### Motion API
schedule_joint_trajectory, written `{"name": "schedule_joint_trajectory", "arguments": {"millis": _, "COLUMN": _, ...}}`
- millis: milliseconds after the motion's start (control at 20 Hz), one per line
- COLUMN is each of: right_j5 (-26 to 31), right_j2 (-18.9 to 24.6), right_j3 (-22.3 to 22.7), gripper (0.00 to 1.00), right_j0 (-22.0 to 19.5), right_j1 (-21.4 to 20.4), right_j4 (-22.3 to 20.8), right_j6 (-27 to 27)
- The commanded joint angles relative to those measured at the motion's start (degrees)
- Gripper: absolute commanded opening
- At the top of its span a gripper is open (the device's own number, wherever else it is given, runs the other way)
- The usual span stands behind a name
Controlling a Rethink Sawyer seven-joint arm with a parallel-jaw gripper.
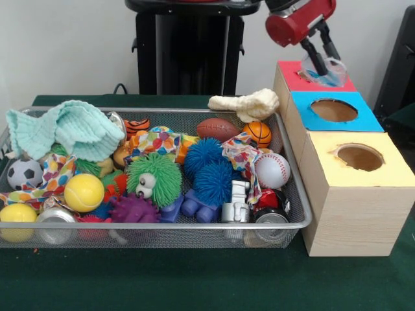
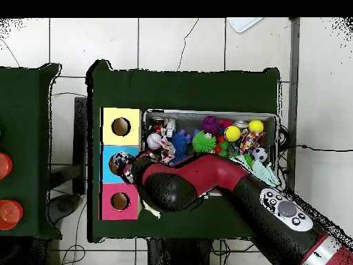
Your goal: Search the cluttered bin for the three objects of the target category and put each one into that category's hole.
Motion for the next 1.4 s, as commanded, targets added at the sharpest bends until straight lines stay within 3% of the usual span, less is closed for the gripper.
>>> {"name": "schedule_joint_trajectory", "arguments": {"millis": 50, "right_j5": -5.90, "right_j2": -5.76, "right_j3": 2.10, "gripper": 0.00, "right_j0": 3.09, "right_j1": 0.87, "right_j4": -2.51, "right_j6": 8.20}}
{"name": "schedule_joint_trajectory", "arguments": {"millis": 450, "right_j5": -11.35, "right_j2": -11.05, "right_j3": 1.49, "gripper": 0.00, "right_j0": 6.94, "right_j1": 1.99, "right_j4": -3.30, "right_j6": 8.25}}
{"name": "schedule_joint_trajectory", "arguments": {"millis": 850, "right_j5": -7.75, "right_j2": -9.20, "right_j3": 0.66, "gripper": 0.00, "right_j0": 5.31, "right_j1": -1.65, "right_j4": -2.59, "right_j6": 3.32}}
{"name": "schedule_joint_trajectory", "arguments": {"millis": 1400, "right_j5": -8.15, "right_j2": -12.54, "right_j3": 0.20, "gripper": 0.00, "right_j0": 6.41, "right_j1": -0.32, "right_j4": -4.54, "right_j6": 3.25}}
